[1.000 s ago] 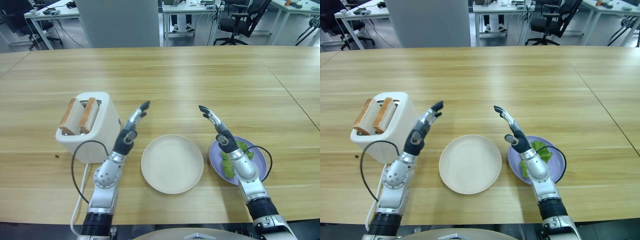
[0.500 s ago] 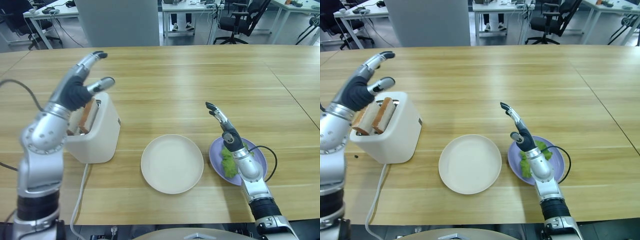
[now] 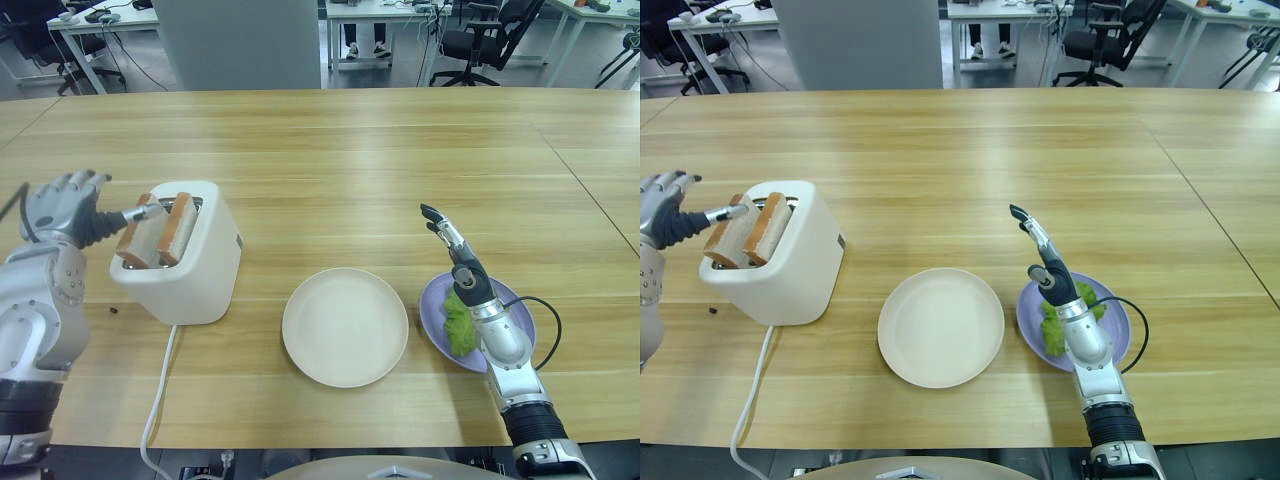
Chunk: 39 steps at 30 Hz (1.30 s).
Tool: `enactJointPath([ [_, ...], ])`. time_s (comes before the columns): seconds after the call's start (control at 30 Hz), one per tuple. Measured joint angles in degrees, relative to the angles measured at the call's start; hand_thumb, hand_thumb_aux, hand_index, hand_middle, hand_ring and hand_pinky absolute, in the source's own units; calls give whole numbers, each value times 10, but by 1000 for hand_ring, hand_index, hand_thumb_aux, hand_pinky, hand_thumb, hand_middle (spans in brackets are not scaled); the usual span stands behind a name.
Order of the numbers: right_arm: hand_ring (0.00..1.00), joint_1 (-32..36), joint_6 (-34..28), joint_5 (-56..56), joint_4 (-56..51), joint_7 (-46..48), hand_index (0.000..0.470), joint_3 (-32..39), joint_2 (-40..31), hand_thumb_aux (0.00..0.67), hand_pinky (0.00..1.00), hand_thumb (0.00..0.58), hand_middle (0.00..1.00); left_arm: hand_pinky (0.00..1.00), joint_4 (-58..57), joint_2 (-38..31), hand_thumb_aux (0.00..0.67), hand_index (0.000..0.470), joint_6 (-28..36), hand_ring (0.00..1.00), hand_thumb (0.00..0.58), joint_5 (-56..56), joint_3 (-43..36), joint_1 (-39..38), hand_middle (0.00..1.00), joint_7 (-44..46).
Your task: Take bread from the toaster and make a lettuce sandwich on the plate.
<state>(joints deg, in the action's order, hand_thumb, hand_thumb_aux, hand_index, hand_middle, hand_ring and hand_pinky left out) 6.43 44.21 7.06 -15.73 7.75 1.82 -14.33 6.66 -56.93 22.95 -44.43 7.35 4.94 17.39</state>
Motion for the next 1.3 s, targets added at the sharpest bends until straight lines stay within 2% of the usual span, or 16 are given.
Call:
enactJointPath([
  [0.23,0,-1,-5,0,6,-3,0,-1,0,0,0,0,0,0,10,-15,0,0,7,0,0,-14,-3,-27,0,45],
  [0.27,0,-1,-6,0,6,-4,0,-1,0,0,0,0,0,0,12,-15,58,40,8,0,96,-14,-4,-28,0,49],
  [0.3,0,-1,-7,0,6,-4,0,-1,0,0,0,0,0,0,14,-15,394,271,8,0,482,-14,-5,-29,0,53],
  [0.33,0,-1,-7,0,7,-4,0,-1,0,0,0,0,0,0,19,-15,394,271,10,0,482,-14,-5,-28,0,57],
  [0.4,0,-1,-8,0,8,-4,0,-1,0,0,0,0,0,0,26,-13,562,386,12,0,565,-14,-5,-27,0,58],
  [0.43,0,-1,-9,0,9,-4,0,-1,0,0,0,0,0,0,27,-11,562,386,12,0,565,-14,-4,-27,0,61],
  [0.5,0,-2,-10,0,12,-4,0,-1,0,0,0,0,0,0,30,2,670,460,12,0,580,-10,-6,-26,0,64],
  [0.67,0,-4,-10,0,13,-4,0,-1,-1,0,0,0,0,0,45,43,670,460,18,0,580,3,-2,-10,0,54],
  [0.8,0,-5,-11,0,13,-4,0,-1,-2,0,0,0,0,263,71,82,670,460,24,263,580,27,24,14,263,35],
  [0.87,0,-5,-11,0,14,-4,0,-1,-3,0,0,0,0,278,91,93,670,460,25,278,580,39,42,29,278,28],
  [0.9,0,-5,-11,0,14,-4,0,-1,-3,0,0,0,0,518,99,95,670,460,25,518,580,44,50,37,518,23],
  [1.0,0,-5,-11,2,17,-5,0,-1,-4,0,0,0,0,639,117,102,670,460,23,639,580,55,72,63,639,4],
  [1.03,0,-5,-11,7,20,-6,0,-1,-6,0,0,0,0,769,122,103,670,460,19,769,580,61,81,72,769,-4],
  [1.1,0,-5,-11,20,26,-11,0,-2,-12,0,0,0,0,796,130,104,670,460,14,796,580,68,97,82,796,-17],
  [1.13,0,-5,-15,40,33,-16,0,-3,-22,0,0,0,0,988,132,105,670,460,8,988,580,73,105,90,988,-29],
  [1.3,0,-7,-72,214,81,-54,0,-18,-115,0,0,0,0,1000,136,103,670,460,-38,1000,580,99,153,130,1000,-80],
])
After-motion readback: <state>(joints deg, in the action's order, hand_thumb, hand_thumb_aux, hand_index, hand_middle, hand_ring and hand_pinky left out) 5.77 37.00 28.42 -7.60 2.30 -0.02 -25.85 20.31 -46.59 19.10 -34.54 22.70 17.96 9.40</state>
